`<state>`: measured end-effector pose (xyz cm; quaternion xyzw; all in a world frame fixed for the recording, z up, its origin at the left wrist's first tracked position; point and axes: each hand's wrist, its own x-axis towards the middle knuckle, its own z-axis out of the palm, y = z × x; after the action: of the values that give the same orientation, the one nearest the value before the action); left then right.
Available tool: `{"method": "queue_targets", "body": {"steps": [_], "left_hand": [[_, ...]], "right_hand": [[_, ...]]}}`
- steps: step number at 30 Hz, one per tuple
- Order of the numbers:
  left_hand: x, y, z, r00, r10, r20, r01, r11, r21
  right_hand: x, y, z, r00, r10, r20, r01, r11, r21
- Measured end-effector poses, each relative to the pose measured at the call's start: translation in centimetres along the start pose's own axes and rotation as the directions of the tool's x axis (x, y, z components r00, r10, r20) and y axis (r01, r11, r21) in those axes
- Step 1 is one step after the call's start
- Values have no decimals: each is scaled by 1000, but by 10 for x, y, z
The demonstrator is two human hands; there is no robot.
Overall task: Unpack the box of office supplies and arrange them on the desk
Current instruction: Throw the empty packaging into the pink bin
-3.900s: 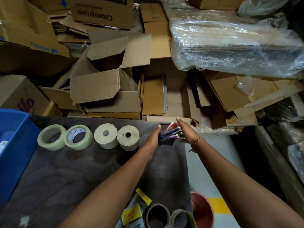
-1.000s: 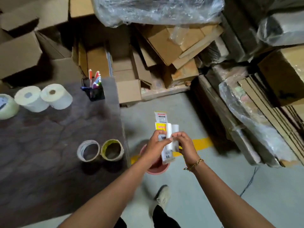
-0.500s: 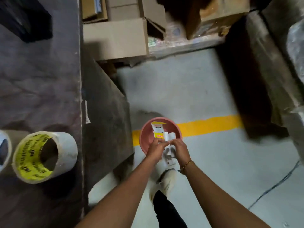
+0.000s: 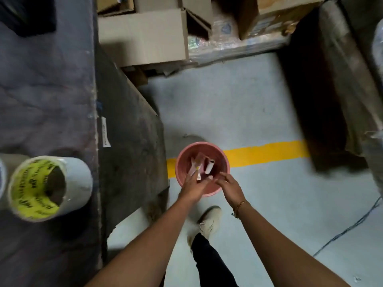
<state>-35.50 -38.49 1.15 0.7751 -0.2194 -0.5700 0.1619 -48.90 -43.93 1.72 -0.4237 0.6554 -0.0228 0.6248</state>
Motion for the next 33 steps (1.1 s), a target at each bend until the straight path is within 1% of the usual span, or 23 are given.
{"method": "queue_targets", "body": {"steps": [3,4,5,7,8,10,12,13,15,16,17,18,19,20,21,22,23,24,26,28,30,33], "left_hand": [[-54,27,-27,996,78,-39,-73,990,123],[-77,39,-39,992,115,-57,-107,986,130],[-103,54,-52,982,172,-74,-162,978,131],[-154,80,-81,941,321,-106,-304,941,150],[-178,90,-97,905,406,-129,-384,908,167],[-224,105,-133,804,567,-177,-531,820,215],[-261,110,-170,698,673,-246,-610,738,288],[-278,110,-190,632,718,-291,-634,695,339],[-301,102,-231,489,786,-379,-634,618,465],[-309,95,-251,437,797,-416,-605,603,520],[-313,85,-271,423,788,-448,-557,616,557],[-315,73,-288,449,760,-470,-492,649,580],[-315,62,-304,522,710,-473,-408,695,593],[-314,49,-318,616,644,-454,-325,733,598],[-311,37,-329,709,568,-418,-263,762,591],[-307,27,-339,783,501,-369,-221,779,587],[-303,19,-347,830,458,-319,-201,778,595],[-299,13,-352,853,441,-280,-196,768,610],[-291,5,-358,867,437,-239,-209,755,622],[-285,0,-360,851,466,-242,-240,755,611],[-281,-3,-358,817,509,-271,-269,752,603],[-282,0,-355,779,528,-337,-284,777,562]], "right_hand": [[-62,-39,-12,999,-45,-4,45,999,-15],[-83,-54,-15,998,-70,-7,70,998,-9],[-104,-69,-16,995,-102,-8,102,995,-4],[-146,-101,-14,983,-183,-3,183,983,-9],[-166,-118,-11,974,-226,4,226,974,-13],[-201,-152,1,949,-315,30,314,949,22],[-230,-182,22,917,-394,61,392,919,49],[-243,-193,34,897,-438,66,436,899,34],[-265,-211,61,851,-516,98,524,848,-81],[-274,-218,75,830,-542,132,558,813,-168],[-282,-224,88,798,-579,169,603,757,-251],[-288,-229,101,767,-608,205,639,692,-337],[-293,-234,113,736,-631,244,667,615,-421],[-296,-240,123,716,-638,283,678,539,-499],[-296,-244,133,708,-629,323,676,470,-567],[-296,-249,141,708,-609,357,666,408,-624],[-294,-252,147,716,-580,388,650,352,-674],[-292,-254,152,722,-553,415,637,298,-711],[-287,-256,159,726,-513,458,628,223,-746],[-284,-256,165,730,-495,471,621,193,-760],[-281,-256,168,731,-511,451,612,200,-765],[-280,-256,167,707,-577,408,626,242,-741]]}}
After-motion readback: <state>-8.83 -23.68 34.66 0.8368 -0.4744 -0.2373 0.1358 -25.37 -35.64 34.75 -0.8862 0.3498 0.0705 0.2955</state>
